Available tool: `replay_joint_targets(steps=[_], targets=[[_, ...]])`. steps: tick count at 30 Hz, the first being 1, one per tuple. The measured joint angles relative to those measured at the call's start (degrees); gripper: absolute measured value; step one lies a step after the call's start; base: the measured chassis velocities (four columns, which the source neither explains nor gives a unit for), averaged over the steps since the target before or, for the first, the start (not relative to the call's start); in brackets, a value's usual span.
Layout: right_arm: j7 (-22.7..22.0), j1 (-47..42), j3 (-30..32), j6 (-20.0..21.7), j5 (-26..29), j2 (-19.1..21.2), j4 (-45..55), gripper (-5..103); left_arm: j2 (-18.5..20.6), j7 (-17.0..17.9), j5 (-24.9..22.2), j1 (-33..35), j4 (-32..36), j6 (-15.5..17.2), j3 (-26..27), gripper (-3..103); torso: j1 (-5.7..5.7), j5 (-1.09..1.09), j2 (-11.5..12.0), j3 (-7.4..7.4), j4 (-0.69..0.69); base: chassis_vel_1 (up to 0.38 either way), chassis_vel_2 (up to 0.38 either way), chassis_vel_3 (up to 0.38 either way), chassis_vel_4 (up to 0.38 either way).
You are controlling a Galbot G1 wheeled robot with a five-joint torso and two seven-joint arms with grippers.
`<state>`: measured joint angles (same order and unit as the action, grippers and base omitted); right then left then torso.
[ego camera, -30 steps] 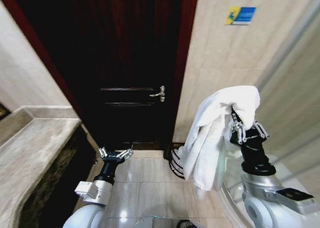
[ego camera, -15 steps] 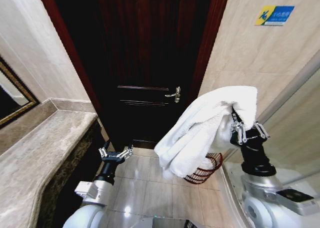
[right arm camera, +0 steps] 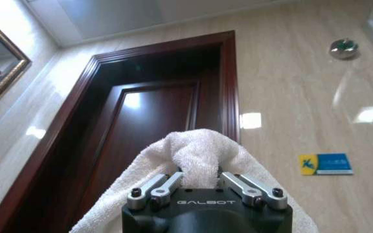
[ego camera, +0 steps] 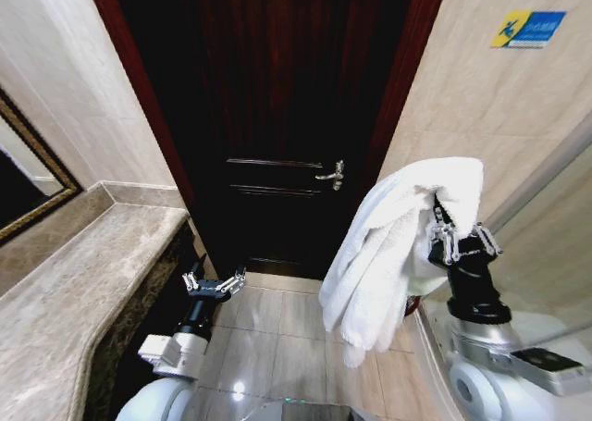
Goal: Discard the used towel into the hamper.
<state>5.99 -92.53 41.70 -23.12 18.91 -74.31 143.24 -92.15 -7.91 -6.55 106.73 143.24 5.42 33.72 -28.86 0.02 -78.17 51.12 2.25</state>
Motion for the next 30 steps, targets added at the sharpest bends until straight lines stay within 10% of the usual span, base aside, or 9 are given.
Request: replay_joint_targets(steps=[30], targets=[[-8.69,3.91,-0.28,-5.41,-4.87,0.06,-3.72,14,0.01,0.0,0.0,0.0,0.0,0.0,0.02,100,0.0,-0.03,0.0,0.0,0.01,-0.039,-0.043,-0.036,-0.038]])
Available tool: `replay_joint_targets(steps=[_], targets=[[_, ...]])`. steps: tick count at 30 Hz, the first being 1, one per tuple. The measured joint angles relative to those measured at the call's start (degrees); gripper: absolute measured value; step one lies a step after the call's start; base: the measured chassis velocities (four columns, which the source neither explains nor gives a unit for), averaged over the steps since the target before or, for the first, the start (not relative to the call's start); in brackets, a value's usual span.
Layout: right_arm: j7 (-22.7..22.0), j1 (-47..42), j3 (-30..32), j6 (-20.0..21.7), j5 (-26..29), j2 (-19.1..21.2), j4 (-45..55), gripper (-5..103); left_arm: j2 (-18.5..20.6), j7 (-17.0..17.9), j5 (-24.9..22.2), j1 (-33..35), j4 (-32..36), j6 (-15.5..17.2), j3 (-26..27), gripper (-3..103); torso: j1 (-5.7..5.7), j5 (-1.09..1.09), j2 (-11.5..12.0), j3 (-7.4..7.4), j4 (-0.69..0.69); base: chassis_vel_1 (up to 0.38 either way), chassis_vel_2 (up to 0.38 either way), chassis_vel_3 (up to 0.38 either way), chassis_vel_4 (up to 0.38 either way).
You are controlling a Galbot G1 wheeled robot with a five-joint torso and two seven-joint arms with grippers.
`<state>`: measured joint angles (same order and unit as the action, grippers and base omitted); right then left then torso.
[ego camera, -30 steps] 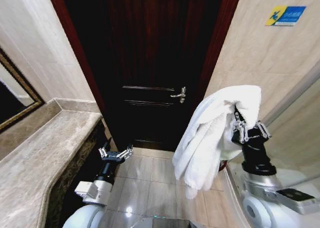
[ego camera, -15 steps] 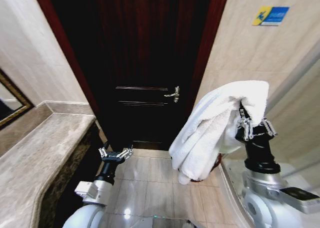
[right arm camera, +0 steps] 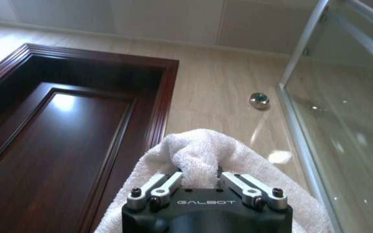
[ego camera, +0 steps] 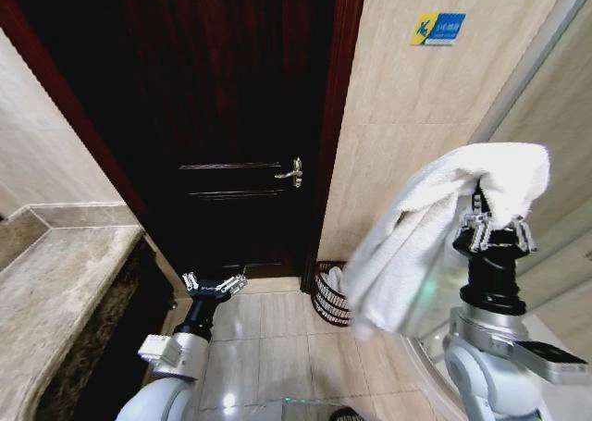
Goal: Discard the used towel into the hamper.
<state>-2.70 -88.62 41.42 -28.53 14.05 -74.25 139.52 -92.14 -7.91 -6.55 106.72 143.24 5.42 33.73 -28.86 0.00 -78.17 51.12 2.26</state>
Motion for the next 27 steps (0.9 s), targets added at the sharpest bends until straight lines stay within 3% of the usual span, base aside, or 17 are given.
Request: replay_joint_targets(steps=[9,18,27], targets=[[0.77,0.09,0.61,-0.62,-0.81,-0.23,-0.68,14,0.0,0.0,0.0,0.0,0.0,0.0,0.0,100,0.02,0.0,-0.01,-0.01,0.0,-0.024,0.019,0.025,-0.015],[0.77,-0.32,0.71,-0.73,-0.61,-0.29,-0.66,14,0.0,0.0,0.0,0.0,0.0,0.0,0.0,100,0.01,0.04,0.0,0.0,0.01,-0.151,0.156,0.153,-0.142],[6.25,-0.69,1.54,-3.59,2.33,0.07,-4.11,14,0.0,0.0,0.0,-0.01,0.0,0.0,0.0,100,-0.07,0.0,0.03,0.02,0.01,-0.154,0.179,0.162,-0.164]])
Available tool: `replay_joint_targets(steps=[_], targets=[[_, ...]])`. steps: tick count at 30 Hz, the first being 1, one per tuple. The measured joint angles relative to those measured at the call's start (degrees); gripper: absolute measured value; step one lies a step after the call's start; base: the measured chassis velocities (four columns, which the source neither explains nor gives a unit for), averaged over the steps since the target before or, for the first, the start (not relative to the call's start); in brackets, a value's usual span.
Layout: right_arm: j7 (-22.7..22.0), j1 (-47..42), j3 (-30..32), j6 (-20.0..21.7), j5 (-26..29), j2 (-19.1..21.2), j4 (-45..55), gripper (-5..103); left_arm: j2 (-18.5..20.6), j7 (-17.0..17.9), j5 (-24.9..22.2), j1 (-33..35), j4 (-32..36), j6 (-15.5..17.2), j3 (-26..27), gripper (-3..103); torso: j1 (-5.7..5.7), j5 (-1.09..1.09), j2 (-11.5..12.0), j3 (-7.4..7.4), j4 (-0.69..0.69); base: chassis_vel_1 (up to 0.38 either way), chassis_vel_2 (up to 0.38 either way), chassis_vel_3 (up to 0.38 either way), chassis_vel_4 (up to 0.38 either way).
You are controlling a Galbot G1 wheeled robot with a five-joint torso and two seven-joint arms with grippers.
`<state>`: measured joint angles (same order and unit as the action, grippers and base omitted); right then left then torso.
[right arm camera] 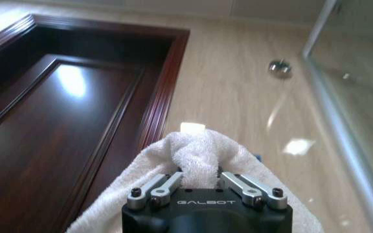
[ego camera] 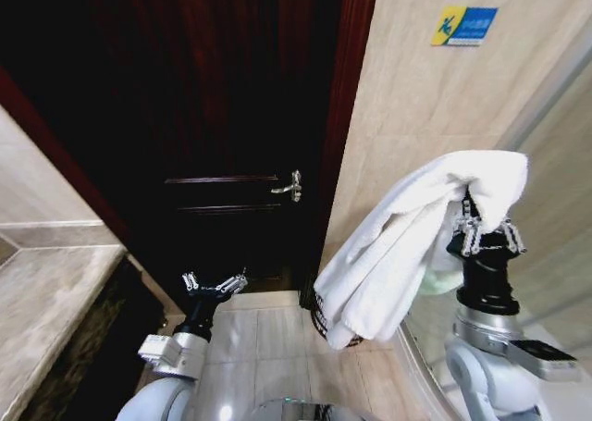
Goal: Discard the used towel into the hamper.
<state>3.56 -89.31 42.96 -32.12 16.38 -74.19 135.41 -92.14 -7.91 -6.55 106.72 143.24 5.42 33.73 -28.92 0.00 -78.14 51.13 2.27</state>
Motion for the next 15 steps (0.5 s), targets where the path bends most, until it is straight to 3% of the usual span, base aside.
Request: replay_joint_targets(steps=[4,15], targets=[[3.67,-0.73,0.87,-1.7,0.86,-1.22,-5.29,14,0.0,0.0,0.0,0.01,0.0,0.0,0.0,100,0.07,0.0,-0.01,-0.02,-0.02,-0.031,0.05,0.021,-0.017],[7.0,2.48,-0.03,-3.45,4.74,-1.05,-18.52,14,0.0,0.0,0.0,0.02,0.0,0.0,0.0,100,0.07,0.01,-0.03,-0.02,-0.01,0.022,-0.024,-0.021,0.015]])
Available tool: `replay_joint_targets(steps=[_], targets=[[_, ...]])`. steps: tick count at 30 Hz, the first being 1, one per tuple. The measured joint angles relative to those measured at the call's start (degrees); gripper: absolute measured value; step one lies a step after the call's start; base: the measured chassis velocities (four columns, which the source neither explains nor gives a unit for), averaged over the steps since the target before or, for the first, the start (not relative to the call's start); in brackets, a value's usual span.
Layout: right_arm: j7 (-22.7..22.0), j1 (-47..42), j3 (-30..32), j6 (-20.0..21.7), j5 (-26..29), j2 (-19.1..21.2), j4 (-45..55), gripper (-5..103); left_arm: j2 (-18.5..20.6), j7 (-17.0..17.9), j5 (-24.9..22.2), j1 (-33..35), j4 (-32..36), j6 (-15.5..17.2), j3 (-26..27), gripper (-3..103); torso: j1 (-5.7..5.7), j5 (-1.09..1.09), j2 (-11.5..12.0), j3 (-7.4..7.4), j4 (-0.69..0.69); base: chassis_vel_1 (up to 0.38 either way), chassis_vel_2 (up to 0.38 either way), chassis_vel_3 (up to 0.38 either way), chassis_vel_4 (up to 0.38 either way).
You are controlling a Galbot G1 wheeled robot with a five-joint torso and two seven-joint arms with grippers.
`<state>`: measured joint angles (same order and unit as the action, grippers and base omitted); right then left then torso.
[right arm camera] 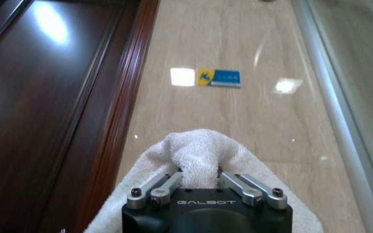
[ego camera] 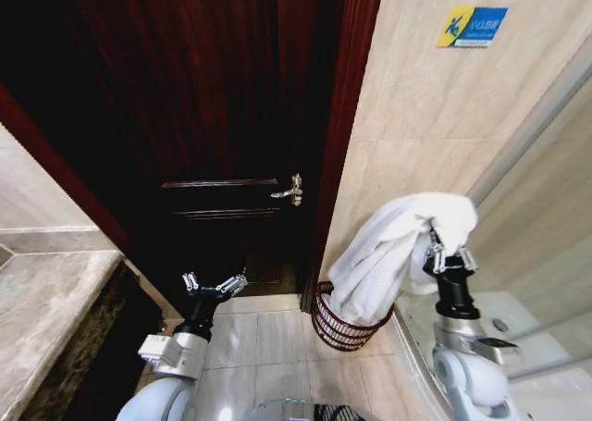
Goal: Discard the used towel into the hamper.
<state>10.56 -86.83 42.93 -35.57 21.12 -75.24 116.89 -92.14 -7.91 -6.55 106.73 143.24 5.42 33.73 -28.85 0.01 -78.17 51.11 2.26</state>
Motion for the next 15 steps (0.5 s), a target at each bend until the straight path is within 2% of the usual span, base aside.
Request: replay_joint_targets(steps=[15], targets=[[2.72,7.47,-1.62,-1.99,-0.53,0.61,-15.58,14,0.0,0.0,0.0,-0.01,0.0,0.0,0.0,100,-0.01,-0.01,0.0,0.0,-0.01,0.0,0.0,0.0,0.0]])
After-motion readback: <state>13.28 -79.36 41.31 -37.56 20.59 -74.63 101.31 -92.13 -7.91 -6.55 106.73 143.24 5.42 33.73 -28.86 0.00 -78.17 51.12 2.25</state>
